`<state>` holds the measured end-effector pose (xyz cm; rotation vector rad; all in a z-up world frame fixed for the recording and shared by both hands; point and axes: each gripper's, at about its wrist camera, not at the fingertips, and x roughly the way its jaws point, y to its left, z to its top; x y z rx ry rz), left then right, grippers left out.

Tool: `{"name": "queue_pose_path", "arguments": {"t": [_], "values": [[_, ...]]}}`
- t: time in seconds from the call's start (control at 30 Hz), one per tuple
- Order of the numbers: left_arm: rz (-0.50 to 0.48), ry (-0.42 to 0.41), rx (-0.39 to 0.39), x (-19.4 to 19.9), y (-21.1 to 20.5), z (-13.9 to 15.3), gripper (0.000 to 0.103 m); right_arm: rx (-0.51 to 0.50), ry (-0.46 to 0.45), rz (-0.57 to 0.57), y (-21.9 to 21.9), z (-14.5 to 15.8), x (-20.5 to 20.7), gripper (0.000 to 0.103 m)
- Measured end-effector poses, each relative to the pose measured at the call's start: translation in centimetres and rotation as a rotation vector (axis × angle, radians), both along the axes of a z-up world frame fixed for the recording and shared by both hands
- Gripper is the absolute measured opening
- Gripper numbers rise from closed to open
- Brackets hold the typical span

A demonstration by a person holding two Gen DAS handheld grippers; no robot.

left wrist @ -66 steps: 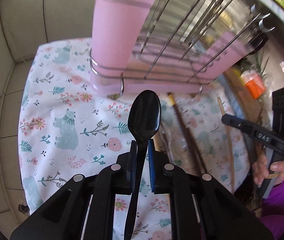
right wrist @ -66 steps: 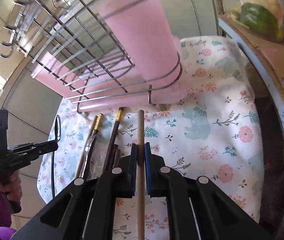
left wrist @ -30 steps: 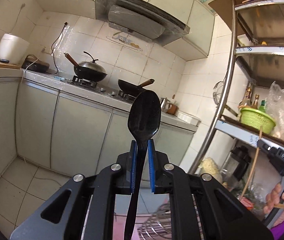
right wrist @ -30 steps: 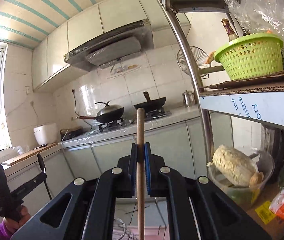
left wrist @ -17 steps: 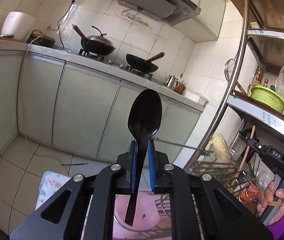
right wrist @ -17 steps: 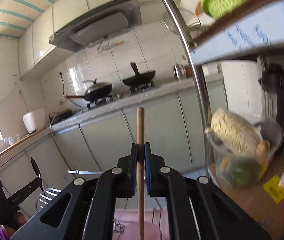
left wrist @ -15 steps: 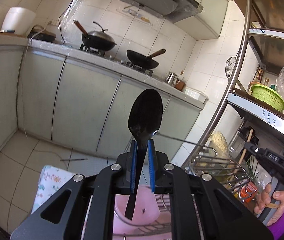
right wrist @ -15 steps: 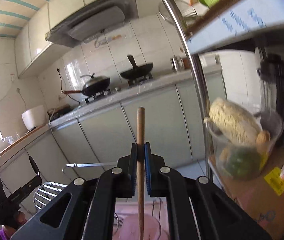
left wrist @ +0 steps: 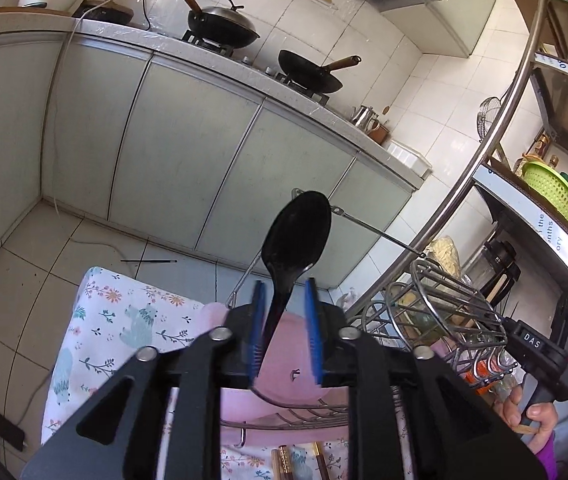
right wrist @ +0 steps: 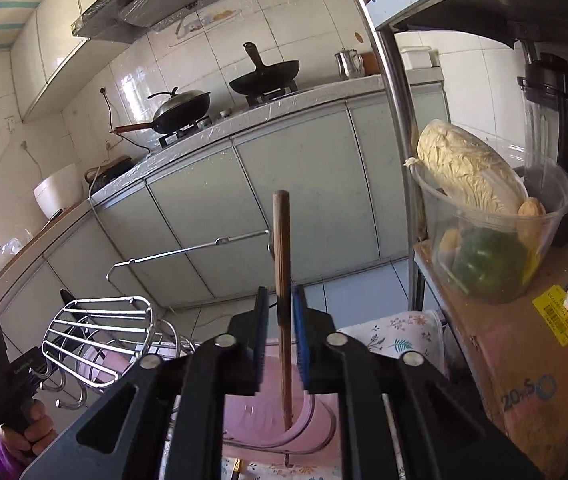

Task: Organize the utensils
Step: 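Lower the spoon into a pink cup while the right tool drops its chopstick, then grasp a wooden chopstick with the left tool while the right tool grasps a dark chopstick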

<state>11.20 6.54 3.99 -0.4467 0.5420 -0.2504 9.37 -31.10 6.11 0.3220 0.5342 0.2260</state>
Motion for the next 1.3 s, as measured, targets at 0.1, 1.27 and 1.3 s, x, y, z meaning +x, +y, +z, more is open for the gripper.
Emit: {"name": "queue_pose_path", "arguments": {"t": [0.1, 1.27, 1.3], "values": [[0.016, -0.012, -0.005, -0.5, 0.5, 0.7, 0.031, 0.0, -0.017, -0.003, -0.2, 0.5, -0.9, 0.039], [-0.247, 0.56, 0.106, -4.6, -6.8, -13.1, 0.027, 0.097, 0.441, 0.195, 3.2, -13.5, -9.8, 0.026], [-0.245, 0.576, 0.112, -4.2, -7.0, -13.5, 0.027, 0.103, 0.45, 0.201, 3.3, -13.8, -9.8, 0.026]]}}
